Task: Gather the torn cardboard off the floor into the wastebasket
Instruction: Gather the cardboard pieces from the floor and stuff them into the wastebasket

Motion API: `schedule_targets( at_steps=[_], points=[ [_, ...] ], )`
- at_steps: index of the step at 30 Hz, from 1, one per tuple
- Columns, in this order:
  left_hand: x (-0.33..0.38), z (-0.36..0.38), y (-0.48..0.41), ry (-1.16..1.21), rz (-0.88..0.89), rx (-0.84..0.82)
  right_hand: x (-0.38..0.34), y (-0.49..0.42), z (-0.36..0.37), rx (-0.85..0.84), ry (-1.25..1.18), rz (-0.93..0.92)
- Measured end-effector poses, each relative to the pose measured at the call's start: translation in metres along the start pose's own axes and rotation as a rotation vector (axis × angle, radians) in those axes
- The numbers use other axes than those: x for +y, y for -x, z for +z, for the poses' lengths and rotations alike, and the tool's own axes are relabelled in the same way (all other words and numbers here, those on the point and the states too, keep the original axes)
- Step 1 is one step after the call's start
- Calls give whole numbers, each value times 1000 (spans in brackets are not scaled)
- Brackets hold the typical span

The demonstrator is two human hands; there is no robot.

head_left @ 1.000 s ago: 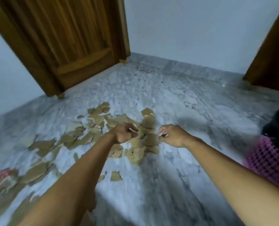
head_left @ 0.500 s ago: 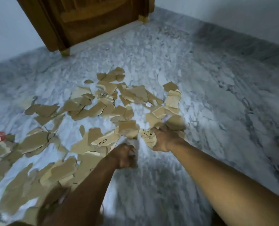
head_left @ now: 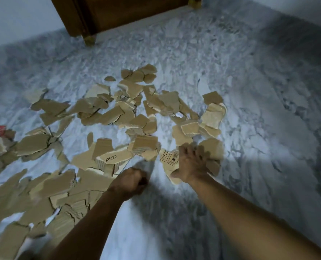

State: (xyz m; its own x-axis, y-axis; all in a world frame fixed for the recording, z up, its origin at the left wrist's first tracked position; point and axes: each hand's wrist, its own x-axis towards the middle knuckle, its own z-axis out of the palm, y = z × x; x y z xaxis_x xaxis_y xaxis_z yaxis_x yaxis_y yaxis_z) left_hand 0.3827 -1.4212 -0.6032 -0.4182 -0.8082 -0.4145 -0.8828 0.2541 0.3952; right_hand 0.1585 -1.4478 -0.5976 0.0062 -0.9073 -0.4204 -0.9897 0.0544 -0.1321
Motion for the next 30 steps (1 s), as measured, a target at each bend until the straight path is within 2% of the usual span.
schedule_targets(
  at_steps=[3, 9, 12, 16, 22, 25, 28, 30],
  points=[
    [6, -4, 0, 78, -32, 56, 6, -8, -1, -34, 17, 1],
    [16, -5, -5, 97, -46, 292, 8, -12, -5, -20, 31, -29],
    [18, -9, -7, 148, -86, 318, 10, -18, -3, -42, 52, -39],
    [10, -7, 0, 206, -93, 276, 13, -20, -1, -24, 67, -72],
    [6, -3, 22, 254, -151, 3, 0, -8, 4, 79, 47, -197],
    [-4, -1, 26, 400, -197, -41, -2, -2, 7, 152, 24, -296],
    [-3, 0, 30, 518, -244, -64, -7, 0, 11, 90, 86, -422],
    [0, 3, 29, 465, -217, -84, -9, -2, 15, 44, 67, -443]
  ],
)
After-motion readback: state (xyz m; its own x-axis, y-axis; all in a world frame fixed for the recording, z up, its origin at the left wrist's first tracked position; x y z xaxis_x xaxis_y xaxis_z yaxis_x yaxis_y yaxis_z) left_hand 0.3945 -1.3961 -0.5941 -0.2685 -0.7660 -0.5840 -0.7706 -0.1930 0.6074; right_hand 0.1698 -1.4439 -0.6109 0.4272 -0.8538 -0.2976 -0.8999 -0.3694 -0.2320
